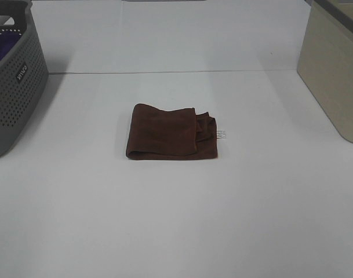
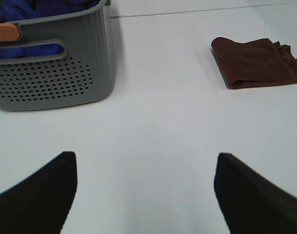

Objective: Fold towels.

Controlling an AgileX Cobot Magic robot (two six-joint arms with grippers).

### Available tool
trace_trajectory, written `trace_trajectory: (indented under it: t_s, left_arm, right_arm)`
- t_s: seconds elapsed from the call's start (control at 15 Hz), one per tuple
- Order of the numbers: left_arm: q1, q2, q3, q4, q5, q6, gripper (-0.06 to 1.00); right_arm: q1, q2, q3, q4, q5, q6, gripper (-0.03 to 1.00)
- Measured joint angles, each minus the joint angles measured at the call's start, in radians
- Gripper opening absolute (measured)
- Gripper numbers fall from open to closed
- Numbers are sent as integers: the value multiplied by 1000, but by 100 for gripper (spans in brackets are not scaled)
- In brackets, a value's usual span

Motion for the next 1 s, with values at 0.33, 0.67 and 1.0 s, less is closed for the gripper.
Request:
trace_trajectory:
  t_s: [0.33,0.67,1.0]
  left_arm:
    - [0,0,0,0,0,1,74]
    - [0,0,0,0,0,1,74]
    - [0,0,0,0,0,1,74]
  right_arm:
    - [0,0,0,0,0,0,76]
    - [0,0,1,0,0,0,76]
    - [0,0,2,0,0,0,76]
